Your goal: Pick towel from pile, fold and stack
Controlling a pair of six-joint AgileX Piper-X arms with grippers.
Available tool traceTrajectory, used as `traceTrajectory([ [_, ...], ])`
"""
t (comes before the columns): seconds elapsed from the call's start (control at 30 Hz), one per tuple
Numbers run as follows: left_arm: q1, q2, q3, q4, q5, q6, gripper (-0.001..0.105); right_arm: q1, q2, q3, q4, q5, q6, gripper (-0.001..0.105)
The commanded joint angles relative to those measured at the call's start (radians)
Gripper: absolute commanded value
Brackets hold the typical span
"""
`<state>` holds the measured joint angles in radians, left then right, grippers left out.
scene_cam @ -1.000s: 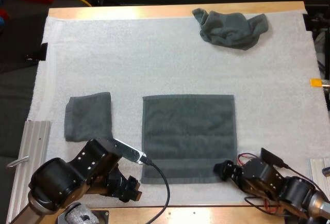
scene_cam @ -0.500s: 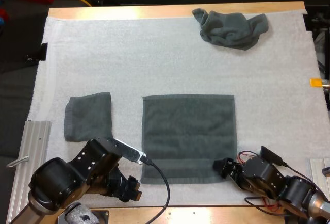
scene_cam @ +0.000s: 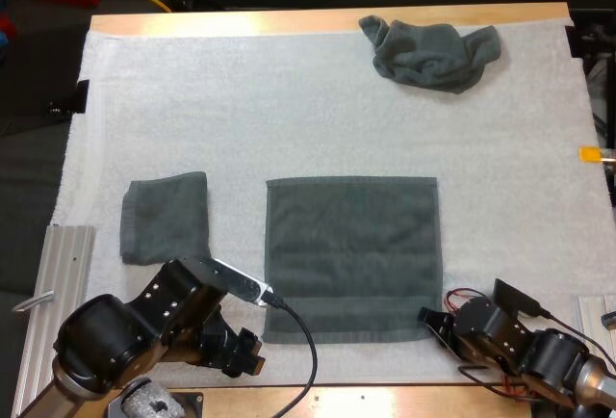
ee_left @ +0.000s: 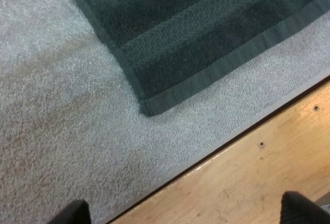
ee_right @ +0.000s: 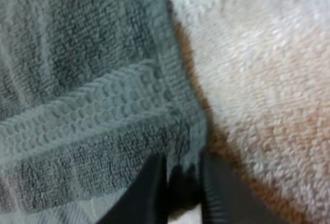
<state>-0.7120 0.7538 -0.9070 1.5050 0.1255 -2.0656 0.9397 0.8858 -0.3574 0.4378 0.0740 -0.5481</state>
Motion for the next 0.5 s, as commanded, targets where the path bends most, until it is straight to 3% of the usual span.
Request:
traceTrajectory([
  [0.0, -0.006, -0.006, -0.003, 0.002, 0.005, -0.002, 0.069, -0.007, 0.004, 0.008, 0.015, 0.013, -0.004, 0.001],
  [0.37, -0.006, -0.006, 0.019, -0.034, 0.008, 0.006, 0.069, -0.007, 0.004, 0.057, 0.009, -0.015, -0.043, 0.001],
  [0.47, -0.006, -0.006, 0.065, -0.081, 0.072, 0.006, 0.069, -0.007, 0.002, 0.057, 0.009, -0.027, -0.06, 0.001],
])
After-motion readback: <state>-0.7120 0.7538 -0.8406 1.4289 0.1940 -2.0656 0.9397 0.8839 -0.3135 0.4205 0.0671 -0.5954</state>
